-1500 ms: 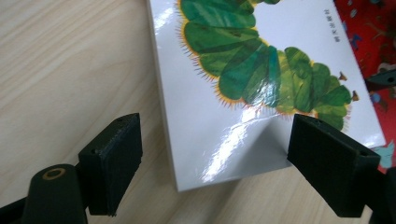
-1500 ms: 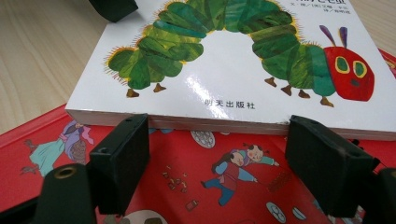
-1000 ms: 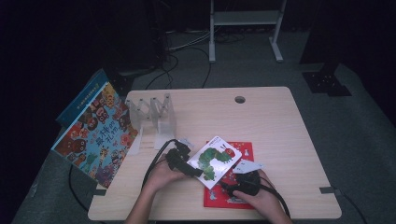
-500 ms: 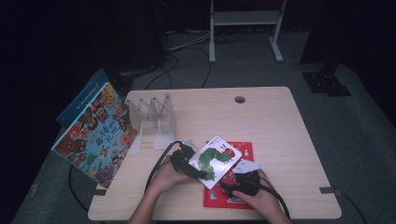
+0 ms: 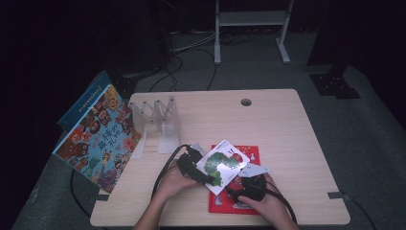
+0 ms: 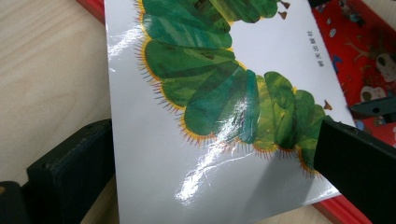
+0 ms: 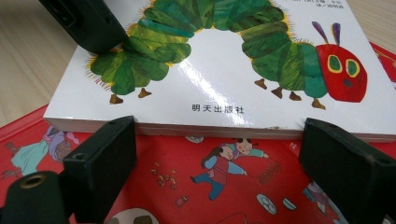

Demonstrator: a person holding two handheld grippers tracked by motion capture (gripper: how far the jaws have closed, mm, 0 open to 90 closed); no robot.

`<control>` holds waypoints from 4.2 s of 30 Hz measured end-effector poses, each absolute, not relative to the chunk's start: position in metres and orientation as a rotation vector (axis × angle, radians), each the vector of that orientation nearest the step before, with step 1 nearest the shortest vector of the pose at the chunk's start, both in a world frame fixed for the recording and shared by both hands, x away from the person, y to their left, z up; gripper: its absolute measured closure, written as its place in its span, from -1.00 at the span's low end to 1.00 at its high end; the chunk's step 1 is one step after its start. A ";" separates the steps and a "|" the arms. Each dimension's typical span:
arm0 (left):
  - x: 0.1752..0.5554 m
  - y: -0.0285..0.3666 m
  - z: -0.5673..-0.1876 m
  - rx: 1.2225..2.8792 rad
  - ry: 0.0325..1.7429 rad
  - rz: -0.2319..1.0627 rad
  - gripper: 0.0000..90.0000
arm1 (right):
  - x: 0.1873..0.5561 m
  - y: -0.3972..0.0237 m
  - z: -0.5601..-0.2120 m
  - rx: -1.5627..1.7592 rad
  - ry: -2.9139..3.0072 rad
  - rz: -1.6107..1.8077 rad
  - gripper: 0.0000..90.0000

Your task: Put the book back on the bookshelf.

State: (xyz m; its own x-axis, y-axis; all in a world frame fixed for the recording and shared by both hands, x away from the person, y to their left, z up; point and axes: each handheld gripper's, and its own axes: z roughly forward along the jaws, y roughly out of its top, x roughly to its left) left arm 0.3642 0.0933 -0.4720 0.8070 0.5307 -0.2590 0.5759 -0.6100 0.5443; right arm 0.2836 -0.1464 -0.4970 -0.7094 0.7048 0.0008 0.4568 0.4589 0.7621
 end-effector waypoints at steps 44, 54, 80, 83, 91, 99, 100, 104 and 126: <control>0.329 0.066 -0.405 2.248 0.578 -0.048 0.04 | 0.285 -0.151 -0.501 1.009 2.375 1.114 -0.96; 0.332 0.061 -0.402 2.274 0.598 -0.012 0.41 | 0.285 -0.151 -0.501 1.006 2.374 1.115 -0.96; 0.336 0.079 -0.386 2.306 0.569 0.074 0.67 | 0.297 -0.188 -0.488 1.016 2.327 1.103 -0.53; 0.336 0.085 -0.383 2.285 0.574 0.075 0.67 | 0.305 -0.205 -0.487 1.059 2.278 1.087 -0.53; 0.336 0.103 -0.375 2.265 0.597 0.084 0.67 | 0.319 -0.244 -0.489 1.210 2.190 1.057 -0.56; 0.332 0.136 -0.366 2.194 0.682 0.109 0.67 | 0.336 -0.279 -0.493 1.342 2.123 0.977 -0.55; 0.330 0.144 -0.364 2.181 0.700 0.120 0.67 | 0.337 -0.281 -0.494 1.353 2.116 0.969 -0.55; 0.327 0.163 -0.360 2.144 0.738 0.131 0.67 | 0.342 -0.287 -0.496 1.377 2.101 0.949 -0.54; 0.295 0.260 -0.342 2.035 0.906 0.215 0.67 | 0.349 -0.289 -0.503 1.417 2.096 0.941 -0.61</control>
